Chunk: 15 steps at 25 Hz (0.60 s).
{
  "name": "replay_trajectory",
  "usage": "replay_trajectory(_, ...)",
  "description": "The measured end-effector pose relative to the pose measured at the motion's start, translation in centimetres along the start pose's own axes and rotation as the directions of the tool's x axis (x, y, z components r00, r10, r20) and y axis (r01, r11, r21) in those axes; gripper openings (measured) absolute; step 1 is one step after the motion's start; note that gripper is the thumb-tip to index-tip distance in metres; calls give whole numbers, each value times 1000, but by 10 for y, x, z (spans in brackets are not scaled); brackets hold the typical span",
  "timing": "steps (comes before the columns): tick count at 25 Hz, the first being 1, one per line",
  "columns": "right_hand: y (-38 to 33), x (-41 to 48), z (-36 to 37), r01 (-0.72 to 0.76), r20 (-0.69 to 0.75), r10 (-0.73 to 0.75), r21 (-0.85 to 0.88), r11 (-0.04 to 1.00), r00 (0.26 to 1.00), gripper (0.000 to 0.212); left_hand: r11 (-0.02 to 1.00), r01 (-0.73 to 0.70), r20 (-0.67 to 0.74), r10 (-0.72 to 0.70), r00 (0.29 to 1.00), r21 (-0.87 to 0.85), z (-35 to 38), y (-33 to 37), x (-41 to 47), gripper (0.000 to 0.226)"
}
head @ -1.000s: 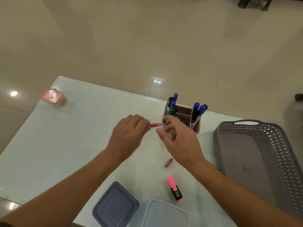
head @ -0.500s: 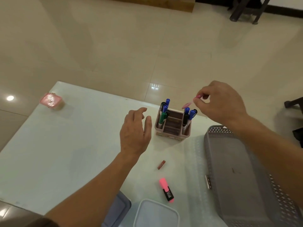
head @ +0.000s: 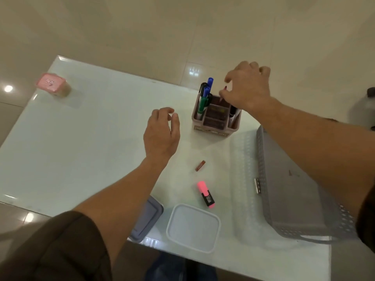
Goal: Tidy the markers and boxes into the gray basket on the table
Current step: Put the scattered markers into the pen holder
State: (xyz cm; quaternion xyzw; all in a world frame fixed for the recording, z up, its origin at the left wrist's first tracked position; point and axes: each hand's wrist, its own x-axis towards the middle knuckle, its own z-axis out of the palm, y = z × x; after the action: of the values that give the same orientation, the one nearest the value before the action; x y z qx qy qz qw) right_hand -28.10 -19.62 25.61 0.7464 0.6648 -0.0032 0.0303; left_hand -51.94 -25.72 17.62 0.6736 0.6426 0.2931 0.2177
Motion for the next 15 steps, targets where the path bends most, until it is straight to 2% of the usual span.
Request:
replay_trajectory(2, 5, -18, -1, -18, -217, 60, 190, 982, 974, 32, 993, -55, 135, 40, 990, 109, 0, -9, -12, 24)
replay_trajectory(4, 8, -56, 0, 34, -385, 114, 357, 934, 916, 27, 966, -155, 371, 69, 926, 206, 8, -9, -31, 30)
replay_trajectory(5, 5, -79, 2, 53, -405, 142, 434, 900, 903, 24, 952, -204, 462, 79, 884, 229, 14, -6, -41, 35)
replay_trajectory(7, -3, -129, 14, -14, -265, 199, 569, 822, 943, 18, 928, -255, 562, 62, 825, 271, 25, 4, -58, 43)
replay_trajectory(10, -12, -197, 44, -198, 100, 172, 553, 809, 980, 17, 883, -324, 646, 31, 763, 341, 38, 9, -67, 43)
replay_trajectory(13, -25, -242, 69, -327, 434, 124, 432, 840, 892, 33, 841, -392, 669, 50, 742, 372, 40, 9, -71, 30)
replay_trajectory(15, -39, -252, 80, -341, 574, 84, 357, 869, 815, 37, 856, -363, 660, 34, 751, 369, 40, 12, -72, 28)
